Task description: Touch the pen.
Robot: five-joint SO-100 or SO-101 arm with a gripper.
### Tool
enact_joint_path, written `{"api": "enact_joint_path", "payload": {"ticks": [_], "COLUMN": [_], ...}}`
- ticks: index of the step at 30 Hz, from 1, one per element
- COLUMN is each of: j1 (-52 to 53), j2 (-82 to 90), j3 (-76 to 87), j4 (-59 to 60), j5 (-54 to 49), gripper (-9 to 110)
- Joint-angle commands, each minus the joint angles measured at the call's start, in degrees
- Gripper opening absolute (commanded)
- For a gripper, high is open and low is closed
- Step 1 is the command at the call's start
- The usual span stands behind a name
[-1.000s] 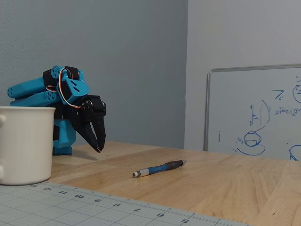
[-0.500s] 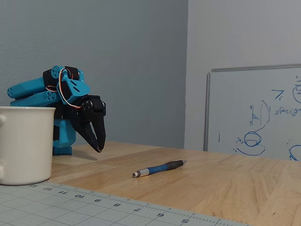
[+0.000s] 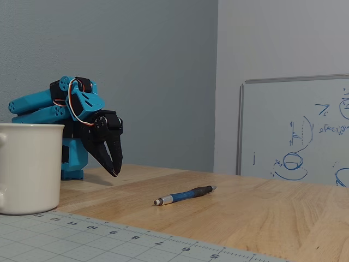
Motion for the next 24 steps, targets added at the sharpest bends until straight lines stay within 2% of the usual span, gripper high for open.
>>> {"api": "enact_joint_path", "payload": {"ticks": [1, 7, 24], "j1": [-0.35, -0.35, -0.44], "j2": [1.49, -8.53, -60.03], "j3": [-1.58, -7.91, -51.33], "j4": [-0.18, -1.93, -4.22], "j5": [0.00, 0.26, 0.35], "gripper": [1, 1, 1]}}
